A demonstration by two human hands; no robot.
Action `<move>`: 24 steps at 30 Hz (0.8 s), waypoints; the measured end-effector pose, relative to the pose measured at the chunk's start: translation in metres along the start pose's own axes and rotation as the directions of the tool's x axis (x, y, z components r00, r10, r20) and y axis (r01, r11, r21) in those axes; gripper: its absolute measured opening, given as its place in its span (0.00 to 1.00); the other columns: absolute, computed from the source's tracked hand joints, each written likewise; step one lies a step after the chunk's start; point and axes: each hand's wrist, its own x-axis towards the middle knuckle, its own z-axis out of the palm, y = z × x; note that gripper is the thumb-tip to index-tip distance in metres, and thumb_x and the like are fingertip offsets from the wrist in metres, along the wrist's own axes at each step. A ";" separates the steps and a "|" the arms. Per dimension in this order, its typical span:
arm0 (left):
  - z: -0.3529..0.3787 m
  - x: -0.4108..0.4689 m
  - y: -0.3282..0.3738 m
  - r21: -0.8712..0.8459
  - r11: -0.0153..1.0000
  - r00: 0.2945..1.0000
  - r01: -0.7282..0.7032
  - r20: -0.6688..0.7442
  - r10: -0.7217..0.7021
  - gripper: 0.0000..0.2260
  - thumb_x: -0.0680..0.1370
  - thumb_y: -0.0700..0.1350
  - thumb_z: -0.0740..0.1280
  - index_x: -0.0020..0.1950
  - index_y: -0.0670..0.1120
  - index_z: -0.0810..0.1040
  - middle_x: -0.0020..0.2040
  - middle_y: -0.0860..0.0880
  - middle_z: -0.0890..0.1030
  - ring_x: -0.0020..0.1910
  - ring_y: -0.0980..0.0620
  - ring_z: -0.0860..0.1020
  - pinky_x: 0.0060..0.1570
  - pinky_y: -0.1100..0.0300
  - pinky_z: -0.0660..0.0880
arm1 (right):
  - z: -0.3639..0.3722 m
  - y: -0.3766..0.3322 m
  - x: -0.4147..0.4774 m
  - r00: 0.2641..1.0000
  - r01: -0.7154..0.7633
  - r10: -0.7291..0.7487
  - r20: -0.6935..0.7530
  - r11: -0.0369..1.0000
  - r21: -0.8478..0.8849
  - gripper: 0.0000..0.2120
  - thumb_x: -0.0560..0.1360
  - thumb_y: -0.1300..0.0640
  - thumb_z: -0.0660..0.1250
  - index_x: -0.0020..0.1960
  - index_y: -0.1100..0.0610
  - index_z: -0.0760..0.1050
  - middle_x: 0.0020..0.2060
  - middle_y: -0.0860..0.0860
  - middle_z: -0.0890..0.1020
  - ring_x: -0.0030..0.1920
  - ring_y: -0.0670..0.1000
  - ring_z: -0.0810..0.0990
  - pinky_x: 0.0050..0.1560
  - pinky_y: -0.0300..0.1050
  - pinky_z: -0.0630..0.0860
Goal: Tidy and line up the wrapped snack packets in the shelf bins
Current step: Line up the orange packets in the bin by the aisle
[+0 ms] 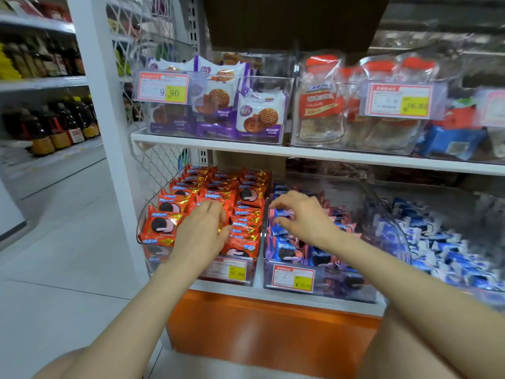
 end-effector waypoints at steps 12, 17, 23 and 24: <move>0.030 -0.048 0.061 -0.023 0.973 0.960 -0.228 0.164 0.229 0.14 0.75 0.44 0.68 0.59 0.42 0.75 0.56 0.44 0.74 0.57 0.43 0.72 0.55 0.53 0.68 | 0.004 0.006 -0.096 0.999 -0.037 0.037 0.002 0.999 0.032 0.12 0.73 0.58 0.68 0.57 0.55 0.77 0.51 0.53 0.77 0.56 0.53 0.74 0.56 0.46 0.67; 0.038 -0.053 0.088 -0.081 0.944 0.937 -0.320 0.123 0.328 0.13 0.77 0.43 0.64 0.61 0.43 0.73 0.58 0.47 0.72 0.60 0.47 0.70 0.58 0.57 0.67 | -0.001 0.022 -0.116 0.994 -0.104 0.102 0.042 0.992 0.068 0.12 0.73 0.59 0.68 0.56 0.56 0.77 0.50 0.52 0.76 0.54 0.51 0.74 0.51 0.41 0.66; 0.054 0.002 0.113 0.140 0.938 0.947 -0.316 0.111 0.302 0.16 0.78 0.42 0.59 0.65 0.44 0.70 0.64 0.47 0.72 0.64 0.47 0.66 0.62 0.57 0.60 | -0.016 0.052 -0.078 0.978 -0.206 0.208 -0.023 0.976 0.070 0.12 0.75 0.62 0.64 0.56 0.59 0.80 0.53 0.56 0.79 0.56 0.56 0.76 0.56 0.45 0.70; 0.054 0.022 0.111 0.216 0.926 0.950 -0.309 0.113 0.291 0.16 0.77 0.43 0.60 0.65 0.44 0.71 0.63 0.46 0.72 0.64 0.46 0.66 0.61 0.55 0.60 | -0.020 0.058 -0.066 0.971 -0.231 0.234 -0.040 0.971 0.067 0.12 0.75 0.62 0.64 0.57 0.59 0.80 0.55 0.57 0.80 0.57 0.56 0.75 0.56 0.45 0.70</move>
